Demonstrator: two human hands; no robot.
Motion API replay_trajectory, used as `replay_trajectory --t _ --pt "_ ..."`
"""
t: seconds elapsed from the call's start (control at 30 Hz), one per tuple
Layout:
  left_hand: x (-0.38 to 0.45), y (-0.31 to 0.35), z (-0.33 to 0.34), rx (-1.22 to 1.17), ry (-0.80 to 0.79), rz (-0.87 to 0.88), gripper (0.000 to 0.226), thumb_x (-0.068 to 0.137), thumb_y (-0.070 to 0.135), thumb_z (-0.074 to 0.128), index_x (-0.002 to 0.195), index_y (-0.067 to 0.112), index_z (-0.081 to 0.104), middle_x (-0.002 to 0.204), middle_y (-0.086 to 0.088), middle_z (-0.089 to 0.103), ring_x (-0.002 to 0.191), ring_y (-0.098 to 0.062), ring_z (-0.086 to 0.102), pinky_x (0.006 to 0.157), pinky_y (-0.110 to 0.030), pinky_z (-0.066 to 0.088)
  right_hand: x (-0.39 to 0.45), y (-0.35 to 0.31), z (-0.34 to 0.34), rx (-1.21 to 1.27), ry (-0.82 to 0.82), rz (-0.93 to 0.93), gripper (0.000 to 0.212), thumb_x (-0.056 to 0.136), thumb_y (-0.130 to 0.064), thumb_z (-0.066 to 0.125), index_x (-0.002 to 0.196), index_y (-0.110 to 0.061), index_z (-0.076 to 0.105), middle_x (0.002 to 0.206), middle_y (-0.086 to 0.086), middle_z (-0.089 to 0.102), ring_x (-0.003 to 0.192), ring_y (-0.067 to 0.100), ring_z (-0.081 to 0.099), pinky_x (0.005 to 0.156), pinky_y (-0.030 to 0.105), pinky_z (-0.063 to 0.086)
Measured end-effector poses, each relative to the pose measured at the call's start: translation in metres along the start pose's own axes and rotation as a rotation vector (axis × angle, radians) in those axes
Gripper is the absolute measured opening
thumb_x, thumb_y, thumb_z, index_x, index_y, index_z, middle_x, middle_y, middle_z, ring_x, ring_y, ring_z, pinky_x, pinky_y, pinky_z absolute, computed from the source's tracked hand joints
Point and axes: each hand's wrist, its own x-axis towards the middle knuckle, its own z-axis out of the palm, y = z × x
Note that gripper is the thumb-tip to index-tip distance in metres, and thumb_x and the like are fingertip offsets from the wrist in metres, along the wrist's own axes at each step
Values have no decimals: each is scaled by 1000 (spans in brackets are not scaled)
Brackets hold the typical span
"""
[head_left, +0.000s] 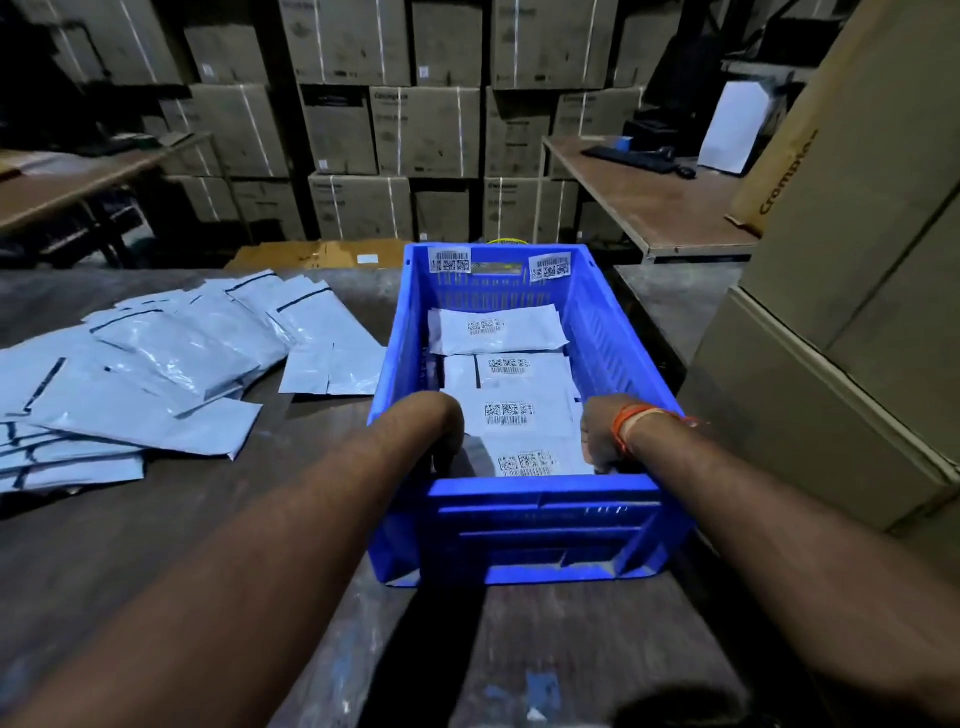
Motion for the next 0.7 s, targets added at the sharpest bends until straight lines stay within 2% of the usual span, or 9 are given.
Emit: replay_trajectory --t 0.07,0.1,0.2,0.3,0.4,0.53,0.6,0.67,0.7 --pt "4 3 3 118 -96 -38 37 105 9 45 138 -5 55 141 -16 58 106 -22 57 98 -31 48 6 0 4 -25 -43 -3 14 80 -10 69 94 -10 72 111 6 73 86 19 62 82 28 53" --pt "2 4 4 178 -116 -37 37 105 11 45 137 -5 55 140 -16 59 113 -25 60 103 -34 44 6 -1 7 -33 -45 -14 10 82 -11 67 92 -11 70 114 6 72 92 20 65 86 29 54" --pt "1 4 4 244 -76 17 34 105 11 47 134 -3 58 138 -15 61 116 -26 61 104 -36 43 11 -2 9 -73 -37 -46 28 86 -20 62 110 -8 70 120 6 70 110 23 66 92 31 54" --pt "-2 3 6 162 -69 7 34 104 6 48 135 -4 59 140 -18 59 100 -23 54 106 -37 42 5 -1 10 20 -31 -42 35 87 -20 61 118 -8 69 121 6 69 110 24 66 93 32 54" --pt "-9 4 6 126 -49 -9 37 103 10 50 138 -1 57 142 -14 57 99 -20 48 106 -37 41 -7 -3 6 128 -15 -35 34 90 -18 58 121 -7 66 122 6 67 109 25 64 91 29 52" --pt "-14 1 2 115 -51 -16 32 104 20 53 122 -3 65 124 -14 63 100 -19 54 89 -30 46 -25 -5 -5 180 90 28 35 83 -17 68 116 -6 68 116 9 70 100 25 67 79 29 53" --pt "-11 -1 -3 2 -57 14 30 102 19 57 119 -3 66 127 -15 64 114 -26 63 77 -24 50 -34 -4 -18 204 207 48 32 83 -17 69 114 -6 69 113 11 71 104 28 67 79 29 52" --pt "-16 -4 -16 -110 131 115 33 93 19 68 120 -1 68 122 -16 69 115 -31 66 64 -25 51 -40 -3 -33 331 300 38 26 83 -17 71 106 -6 73 102 11 73 94 28 71 80 32 58" --pt "-22 -7 -25 -122 244 152 33 90 23 72 117 3 70 115 -13 72 108 -29 69 66 -28 53 -44 -5 -42 443 323 25 21 83 -16 74 101 -5 74 94 11 74 84 28 74 77 36 61"
